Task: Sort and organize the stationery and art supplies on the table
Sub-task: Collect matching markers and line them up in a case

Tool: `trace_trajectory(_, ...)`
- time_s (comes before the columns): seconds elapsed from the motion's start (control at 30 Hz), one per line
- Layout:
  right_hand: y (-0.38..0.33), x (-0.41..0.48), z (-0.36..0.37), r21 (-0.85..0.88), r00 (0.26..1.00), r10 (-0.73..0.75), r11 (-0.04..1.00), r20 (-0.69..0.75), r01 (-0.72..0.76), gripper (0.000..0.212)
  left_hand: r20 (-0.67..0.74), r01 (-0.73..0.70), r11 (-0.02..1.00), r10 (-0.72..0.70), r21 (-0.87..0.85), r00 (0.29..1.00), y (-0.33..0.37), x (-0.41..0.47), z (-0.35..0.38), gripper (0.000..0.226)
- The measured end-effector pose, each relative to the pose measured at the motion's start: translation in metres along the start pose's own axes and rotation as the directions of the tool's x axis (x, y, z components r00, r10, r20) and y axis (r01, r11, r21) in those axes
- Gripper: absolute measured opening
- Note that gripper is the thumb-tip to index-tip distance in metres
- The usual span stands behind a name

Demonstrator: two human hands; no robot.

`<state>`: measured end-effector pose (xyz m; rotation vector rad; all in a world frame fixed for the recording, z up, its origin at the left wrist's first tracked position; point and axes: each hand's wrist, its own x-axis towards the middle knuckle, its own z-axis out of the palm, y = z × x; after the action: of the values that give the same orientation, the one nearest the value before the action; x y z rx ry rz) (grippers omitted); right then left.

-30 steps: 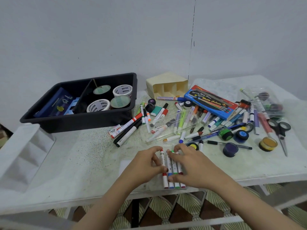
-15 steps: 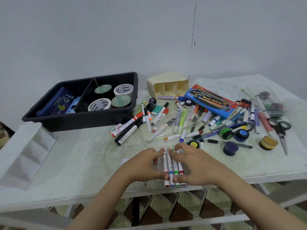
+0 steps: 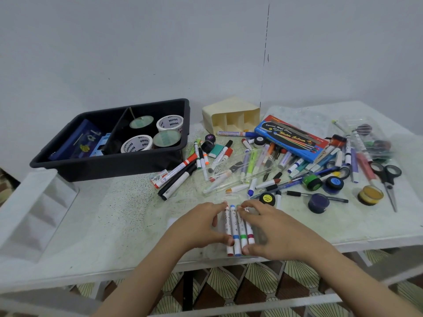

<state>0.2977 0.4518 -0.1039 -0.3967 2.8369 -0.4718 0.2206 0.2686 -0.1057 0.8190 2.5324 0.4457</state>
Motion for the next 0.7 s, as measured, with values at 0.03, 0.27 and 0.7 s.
trace_trajectory(0.03,0.000,0.000,0.000,0.004,1.000,0.003,1.000,-0.001,-0.003,0.089,-0.002,0.004,1.000,-0.004,0.015,1.000,0.001,0.000,0.001,0.093)
trace_trajectory(0.27,0.001,0.000,0.000,0.005,1.000,0.004,1.000,0.006,-0.004,0.089,-0.003,-0.010,0.999,0.010,0.038,1.000,0.000,-0.002,0.004,0.094)
trace_trajectory(0.7,0.017,-0.006,0.009,0.090,0.999,-0.011,0.996,-0.033,0.014,0.089,0.017,-0.057,0.997,0.057,0.049,0.998,-0.008,-0.008,0.003,0.105)
